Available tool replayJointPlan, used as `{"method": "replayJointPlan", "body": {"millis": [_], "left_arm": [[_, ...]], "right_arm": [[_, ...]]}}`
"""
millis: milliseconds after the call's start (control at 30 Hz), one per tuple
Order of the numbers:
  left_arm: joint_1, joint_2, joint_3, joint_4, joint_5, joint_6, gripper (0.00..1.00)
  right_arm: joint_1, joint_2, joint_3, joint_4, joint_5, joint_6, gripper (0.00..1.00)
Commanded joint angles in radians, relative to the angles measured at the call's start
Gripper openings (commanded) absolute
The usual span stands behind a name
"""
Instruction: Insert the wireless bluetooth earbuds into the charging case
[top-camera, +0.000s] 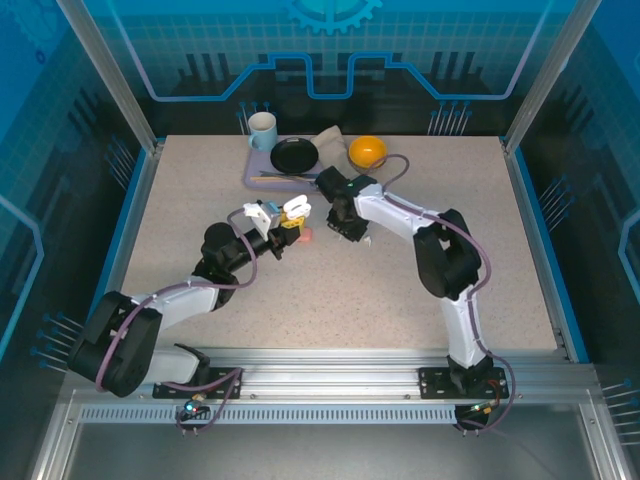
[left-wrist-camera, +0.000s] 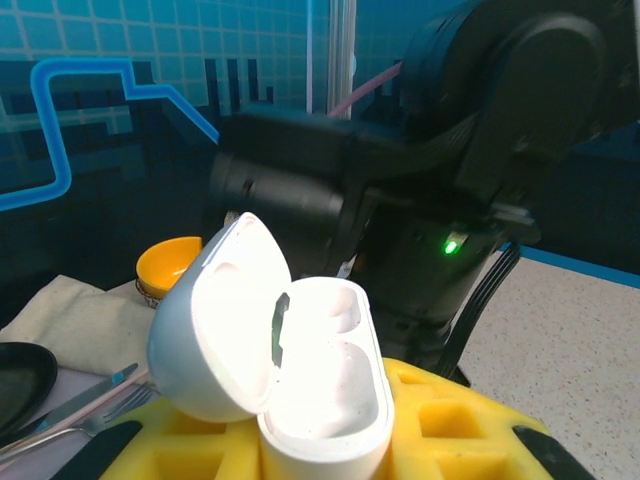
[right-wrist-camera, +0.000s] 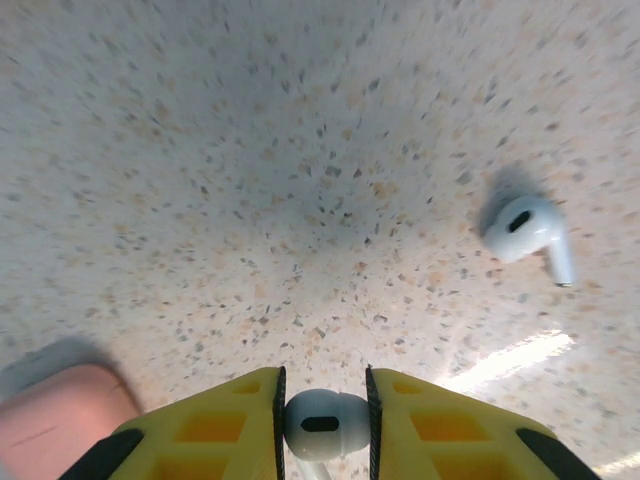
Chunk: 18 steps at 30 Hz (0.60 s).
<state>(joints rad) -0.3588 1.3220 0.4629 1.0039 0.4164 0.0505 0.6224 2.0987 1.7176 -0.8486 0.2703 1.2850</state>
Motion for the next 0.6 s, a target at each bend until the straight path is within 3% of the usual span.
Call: {"method": "replayJointPlan", "body": {"millis": [0, 567], "left_arm": [[0.009, -0.033, 0.047, -0.026, 0.025, 0.0, 0.0], [-0.033, -0.026, 0.188, -0.192, 0.072, 0.085, 0.0]], "right_arm": [[-0.018, -0.109, -0.031, 0.035, 0.064, -0.048, 0.26], [-0.01, -0.533, -0.118, 0.278, 0.169, -0.374, 0.25]]}}
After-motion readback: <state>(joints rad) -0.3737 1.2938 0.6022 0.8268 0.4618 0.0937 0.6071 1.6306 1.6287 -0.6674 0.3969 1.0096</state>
